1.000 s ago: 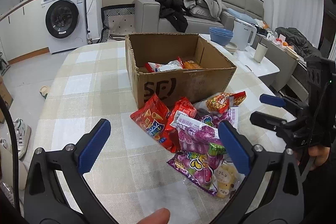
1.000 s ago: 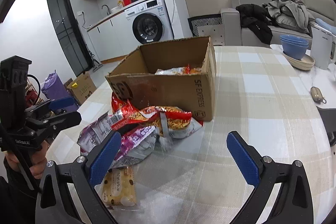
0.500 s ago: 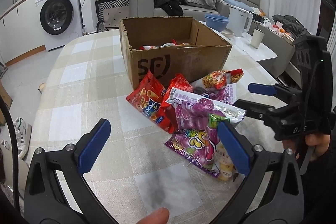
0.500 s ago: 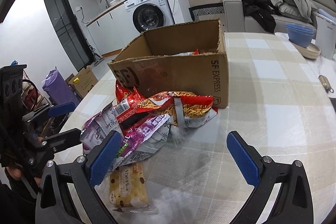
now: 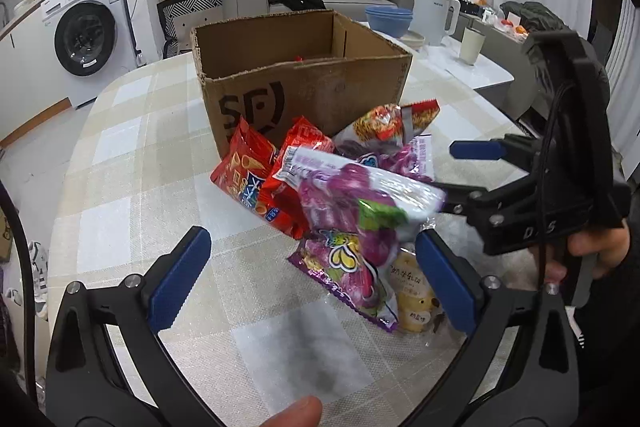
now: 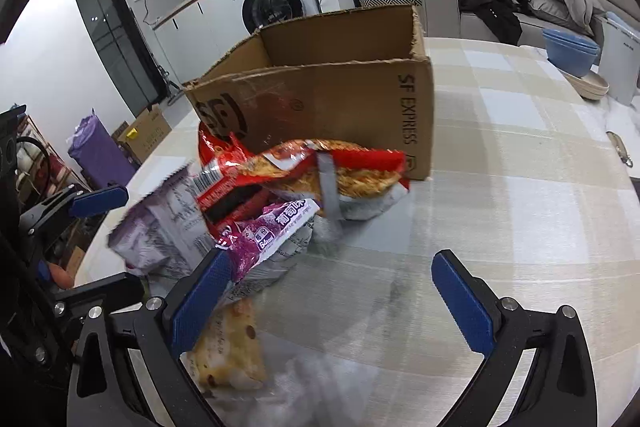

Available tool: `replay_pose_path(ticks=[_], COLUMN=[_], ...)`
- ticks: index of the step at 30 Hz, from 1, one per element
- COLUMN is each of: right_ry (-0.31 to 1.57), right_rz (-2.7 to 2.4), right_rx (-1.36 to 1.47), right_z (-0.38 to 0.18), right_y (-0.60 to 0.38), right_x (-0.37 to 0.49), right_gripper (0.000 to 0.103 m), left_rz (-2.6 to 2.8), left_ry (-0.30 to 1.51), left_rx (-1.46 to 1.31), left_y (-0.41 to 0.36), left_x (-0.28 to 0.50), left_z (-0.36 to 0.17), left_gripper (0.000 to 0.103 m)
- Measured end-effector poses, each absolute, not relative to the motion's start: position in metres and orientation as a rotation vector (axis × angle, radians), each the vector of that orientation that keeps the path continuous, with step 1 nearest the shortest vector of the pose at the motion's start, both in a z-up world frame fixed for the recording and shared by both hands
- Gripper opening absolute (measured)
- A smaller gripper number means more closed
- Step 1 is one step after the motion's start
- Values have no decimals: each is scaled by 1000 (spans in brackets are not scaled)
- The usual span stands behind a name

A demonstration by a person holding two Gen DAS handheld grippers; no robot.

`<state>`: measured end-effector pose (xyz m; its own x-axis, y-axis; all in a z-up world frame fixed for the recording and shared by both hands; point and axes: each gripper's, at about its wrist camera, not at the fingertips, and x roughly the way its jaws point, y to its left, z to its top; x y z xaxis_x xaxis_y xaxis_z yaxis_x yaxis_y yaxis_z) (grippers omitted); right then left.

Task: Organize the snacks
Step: 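Withdraw both tools from the box and move toward the remaining snack pile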

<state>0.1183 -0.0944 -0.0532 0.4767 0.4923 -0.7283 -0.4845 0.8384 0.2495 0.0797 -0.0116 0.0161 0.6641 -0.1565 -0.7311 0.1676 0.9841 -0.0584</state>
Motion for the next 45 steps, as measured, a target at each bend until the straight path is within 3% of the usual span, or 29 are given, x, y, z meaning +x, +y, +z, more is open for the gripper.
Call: replay_pose_path(ticks=[10, 24, 38, 45], right_ry=[938, 817, 926, 863], right_rz=[548, 623, 489, 602], right_rx=[-30, 75, -55, -22], right_z=[-62, -48, -60, -48], right_y=[-119, -105, -102, -106], right_x=[132, 116, 131, 126], right_gripper=[102, 102, 102, 102], left_rz=[-165, -153, -153, -173], left_ry=[856, 888, 929, 941], left_rx=[20, 25, 35, 24], left_y=[-11, -3, 3, 4], left_x=[88, 96, 95, 95], left_z=[4, -8, -24, -28], left_gripper=[102, 102, 102, 102])
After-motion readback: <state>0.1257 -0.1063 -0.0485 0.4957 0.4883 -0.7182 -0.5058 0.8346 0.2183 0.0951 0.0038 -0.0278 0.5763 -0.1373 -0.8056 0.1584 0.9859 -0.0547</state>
